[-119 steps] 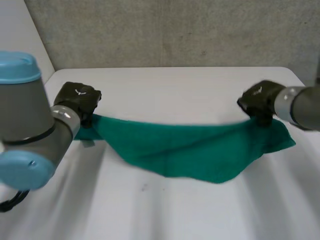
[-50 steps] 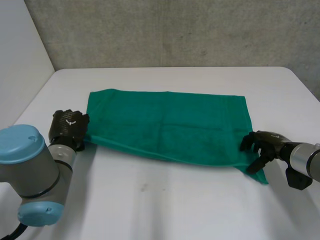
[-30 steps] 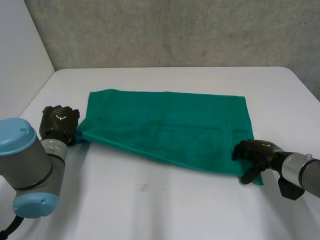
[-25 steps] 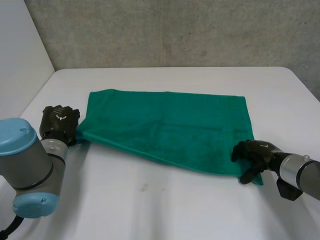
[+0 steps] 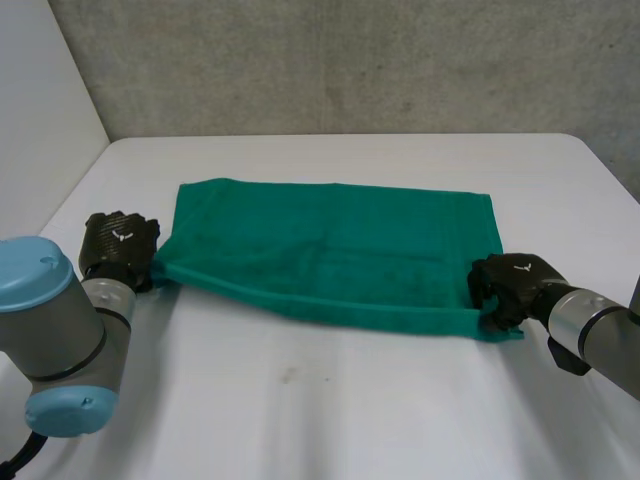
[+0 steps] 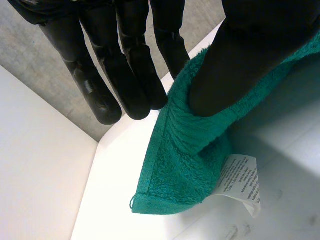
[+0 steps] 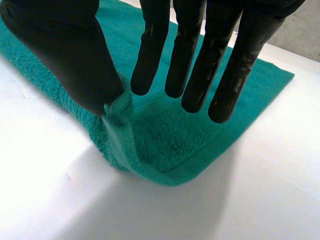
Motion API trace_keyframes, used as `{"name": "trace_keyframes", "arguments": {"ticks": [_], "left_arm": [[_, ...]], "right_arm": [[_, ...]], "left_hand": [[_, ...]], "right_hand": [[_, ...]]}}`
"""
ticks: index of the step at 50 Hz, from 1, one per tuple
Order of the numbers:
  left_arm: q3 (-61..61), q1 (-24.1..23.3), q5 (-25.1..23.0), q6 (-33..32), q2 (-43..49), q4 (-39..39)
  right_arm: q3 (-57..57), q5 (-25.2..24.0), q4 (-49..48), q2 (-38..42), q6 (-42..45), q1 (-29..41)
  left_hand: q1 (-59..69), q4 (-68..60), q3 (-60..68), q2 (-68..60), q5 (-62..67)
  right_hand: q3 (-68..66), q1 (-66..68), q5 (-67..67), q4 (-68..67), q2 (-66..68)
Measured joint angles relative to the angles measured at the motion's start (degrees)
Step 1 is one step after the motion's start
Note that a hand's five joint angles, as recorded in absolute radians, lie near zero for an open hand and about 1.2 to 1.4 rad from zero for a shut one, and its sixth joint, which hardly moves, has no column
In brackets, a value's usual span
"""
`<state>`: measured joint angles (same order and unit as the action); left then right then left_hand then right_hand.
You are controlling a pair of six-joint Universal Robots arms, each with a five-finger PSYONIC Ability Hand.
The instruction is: Fold the towel.
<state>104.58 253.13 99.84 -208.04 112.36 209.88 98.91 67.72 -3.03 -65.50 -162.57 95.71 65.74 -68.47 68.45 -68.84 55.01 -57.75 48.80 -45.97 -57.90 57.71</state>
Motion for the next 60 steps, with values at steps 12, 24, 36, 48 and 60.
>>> {"name": "trace_keyframes", "arguments": {"ticks": [12,24,36,48,60], "left_arm": [[0.0,0.0,0.0,-0.1,0.3,0.0],[-0.3,0.0,-0.1,-0.4,1.1,0.0],[0.0,0.0,-0.4,-0.3,1.6,-0.2],[-0.4,3.7,-3.5,-0.3,3.3,-7.5],[0.6,10.2,-12.6,0.2,3.0,-10.1]], "right_arm": [[1.8,0.2,2.1,0.2,2.7,1.4],[3.5,0.3,3.1,0.3,6.8,0.8],[2.7,0.5,2.0,-0.8,7.9,0.7],[1.3,0.6,-1.8,-3.5,10.3,-3.0],[0.9,-0.2,-1.8,-3.2,10.8,-5.3]], "left_hand": [[0.0,0.0,0.0,0.0,0.0],[0.0,0.0,0.0,0.0,0.0],[-15.7,16.2,-16.0,17.8,-12.5],[-45.4,49.9,-49.3,50.0,-46.7],[-45.4,49.9,-49.3,50.0,-46.7]], "right_hand": [[6.4,-4.3,3.3,6.4,-6.0],[2.4,-2.0,1.6,2.7,-2.5],[-9.9,7.2,-10.5,-10.2,9.7],[-9.9,7.2,-10.5,-10.2,9.7],[-9.9,7.2,-10.5,-10.2,9.7]]}}
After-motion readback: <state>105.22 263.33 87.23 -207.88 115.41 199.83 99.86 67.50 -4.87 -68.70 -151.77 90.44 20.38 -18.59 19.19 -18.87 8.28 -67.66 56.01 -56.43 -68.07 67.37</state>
